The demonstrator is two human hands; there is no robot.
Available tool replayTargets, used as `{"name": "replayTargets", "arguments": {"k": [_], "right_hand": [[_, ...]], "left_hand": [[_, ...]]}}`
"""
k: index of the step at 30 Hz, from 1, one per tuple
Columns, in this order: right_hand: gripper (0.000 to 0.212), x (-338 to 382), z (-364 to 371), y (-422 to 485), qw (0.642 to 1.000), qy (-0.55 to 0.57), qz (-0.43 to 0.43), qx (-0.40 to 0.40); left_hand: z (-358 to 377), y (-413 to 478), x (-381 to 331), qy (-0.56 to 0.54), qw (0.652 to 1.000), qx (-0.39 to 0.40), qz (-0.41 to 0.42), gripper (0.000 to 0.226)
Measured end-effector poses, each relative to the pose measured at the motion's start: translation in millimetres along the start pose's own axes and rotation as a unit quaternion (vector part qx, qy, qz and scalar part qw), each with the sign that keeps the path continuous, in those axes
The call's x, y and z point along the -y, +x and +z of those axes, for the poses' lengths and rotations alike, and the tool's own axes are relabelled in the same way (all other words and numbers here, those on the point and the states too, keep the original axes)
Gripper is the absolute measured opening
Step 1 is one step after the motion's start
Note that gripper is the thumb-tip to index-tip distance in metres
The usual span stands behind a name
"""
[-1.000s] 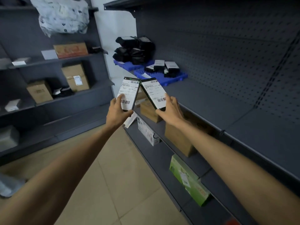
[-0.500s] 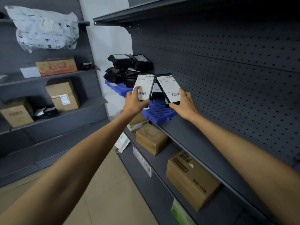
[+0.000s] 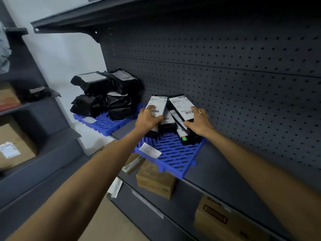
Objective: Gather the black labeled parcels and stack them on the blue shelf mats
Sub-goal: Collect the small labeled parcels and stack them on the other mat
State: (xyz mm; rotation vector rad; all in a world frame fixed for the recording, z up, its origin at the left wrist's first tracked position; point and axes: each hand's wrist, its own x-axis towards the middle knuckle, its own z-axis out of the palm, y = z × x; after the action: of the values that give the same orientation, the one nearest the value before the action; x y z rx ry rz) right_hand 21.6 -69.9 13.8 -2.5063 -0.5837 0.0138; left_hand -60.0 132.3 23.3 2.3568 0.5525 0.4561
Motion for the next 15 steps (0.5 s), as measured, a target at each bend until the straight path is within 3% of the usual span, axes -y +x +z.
{"name": "replayTargets", "arguments": {"k": [6,9,15], "right_hand": [[0.076,-5,7,15,0.991,-0.131,-0.039,-0.002],[0.078,-1,5,23,0.971,-0.209,-0.119,-0.003],[0.081,16,6,33,0.929,-0.249,-0.266,0.06]], "left_hand": [[13,26,14,-0.007,0.999,0.032,0.026,0.051],[14,25,23,-0.008,0.998,0.038,0.054,0.046],[9,15,27,-0.012,0.99,0.042,0.136,0.042]]}}
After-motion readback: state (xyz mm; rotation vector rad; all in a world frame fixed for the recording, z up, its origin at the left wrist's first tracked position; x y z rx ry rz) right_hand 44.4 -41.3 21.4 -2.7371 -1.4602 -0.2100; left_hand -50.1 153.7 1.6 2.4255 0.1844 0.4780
